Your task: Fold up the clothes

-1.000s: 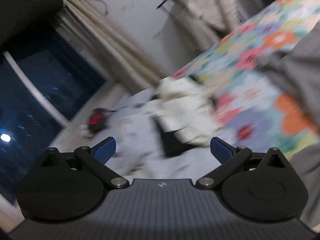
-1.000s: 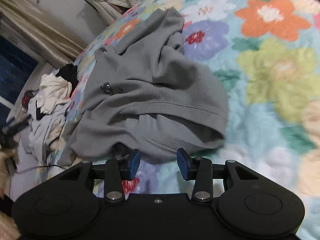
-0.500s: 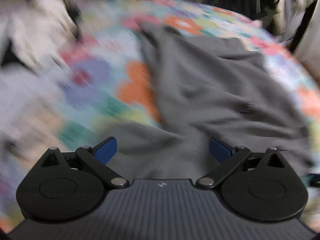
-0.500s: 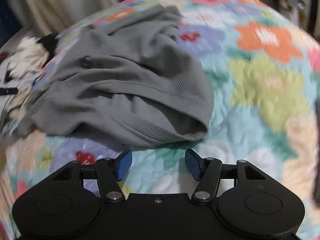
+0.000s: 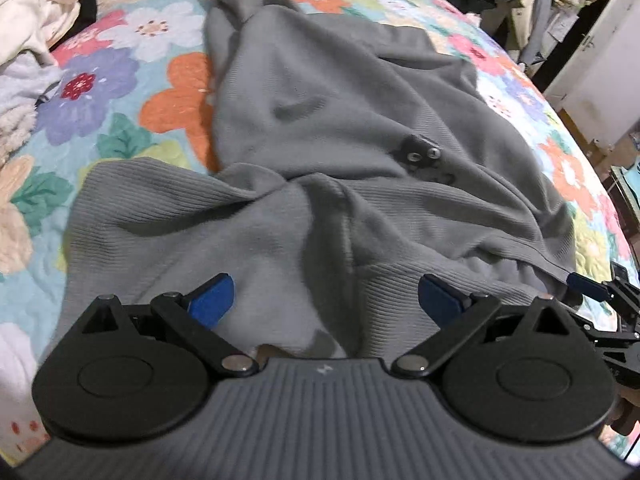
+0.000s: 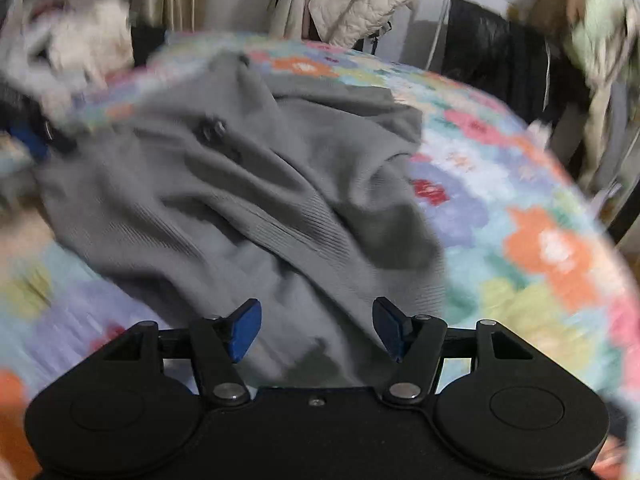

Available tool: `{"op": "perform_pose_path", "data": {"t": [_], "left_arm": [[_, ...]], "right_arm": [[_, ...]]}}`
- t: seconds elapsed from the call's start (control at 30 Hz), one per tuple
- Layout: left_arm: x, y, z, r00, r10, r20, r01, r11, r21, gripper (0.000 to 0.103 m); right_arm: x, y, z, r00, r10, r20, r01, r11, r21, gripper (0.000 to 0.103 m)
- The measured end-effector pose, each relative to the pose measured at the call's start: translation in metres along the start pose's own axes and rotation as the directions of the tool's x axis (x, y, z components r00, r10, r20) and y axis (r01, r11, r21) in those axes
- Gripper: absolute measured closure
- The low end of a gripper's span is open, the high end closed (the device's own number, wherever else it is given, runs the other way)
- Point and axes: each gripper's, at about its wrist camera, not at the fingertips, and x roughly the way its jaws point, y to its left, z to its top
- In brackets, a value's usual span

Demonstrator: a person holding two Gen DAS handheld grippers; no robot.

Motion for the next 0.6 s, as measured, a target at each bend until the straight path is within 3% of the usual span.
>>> {"op": "perform_pose_path", "data": {"t": [0.13, 0.23, 0.37, 0.6], "left_arm": [[-0.003, -0.015, -0.011, 0.998, 0.055, 0.041, -0.059, 0.992, 0.109, 0.003], [-0.008, -0.028, -0.02, 0.993, 0.086, 0.086, -0.103, 0.968, 0.23, 0.003], [-0.016, -0.039, -0.029, 0.996, 0.028, 0.081, -0.053, 0.946, 0.319, 0.002], [0.001, -0.052, -0.04, 0.998, -0.017, 0.057, -0.007, 0.916, 0.401, 0.001]], "right_arm": [[-0.006, -0.007, -0.009, 0.997, 0.062, 0.035, -0.063, 0.997, 0.049, 0.036], [-0.009, -0.016, -0.018, 0.996, 0.088, 0.034, -0.091, 0.99, 0.104, 0.036], [-0.014, -0.03, -0.03, 0.995, 0.091, 0.031, -0.096, 0.972, 0.217, 0.036], [-0.018, -0.009, -0.033, 0.996, 0.077, 0.035, -0.077, 0.997, 0.015, 0.036]]}}
